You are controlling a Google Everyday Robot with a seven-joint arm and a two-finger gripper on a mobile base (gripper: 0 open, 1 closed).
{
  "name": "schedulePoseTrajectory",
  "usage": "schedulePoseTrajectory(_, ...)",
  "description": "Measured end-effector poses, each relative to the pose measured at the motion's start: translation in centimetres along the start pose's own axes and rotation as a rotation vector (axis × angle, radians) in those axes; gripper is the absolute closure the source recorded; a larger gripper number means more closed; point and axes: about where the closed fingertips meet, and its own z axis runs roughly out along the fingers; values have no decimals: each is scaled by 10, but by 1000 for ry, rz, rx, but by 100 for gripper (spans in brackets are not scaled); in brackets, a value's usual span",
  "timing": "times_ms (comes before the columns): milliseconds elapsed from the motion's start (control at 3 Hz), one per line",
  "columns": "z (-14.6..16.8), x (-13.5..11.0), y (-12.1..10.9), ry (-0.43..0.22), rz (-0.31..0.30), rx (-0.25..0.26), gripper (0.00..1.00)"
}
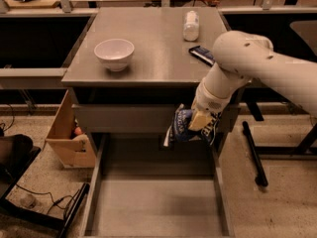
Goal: Pick blue chip bag from middle drawer and place on counter
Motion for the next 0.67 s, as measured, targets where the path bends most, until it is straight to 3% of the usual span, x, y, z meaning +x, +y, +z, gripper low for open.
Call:
schedulePoseTrajectory(333,-49,-13,-8,115,-43,25,100)
schedulePoseTrajectory(667,-95,-15,-38,192,-48,47,100)
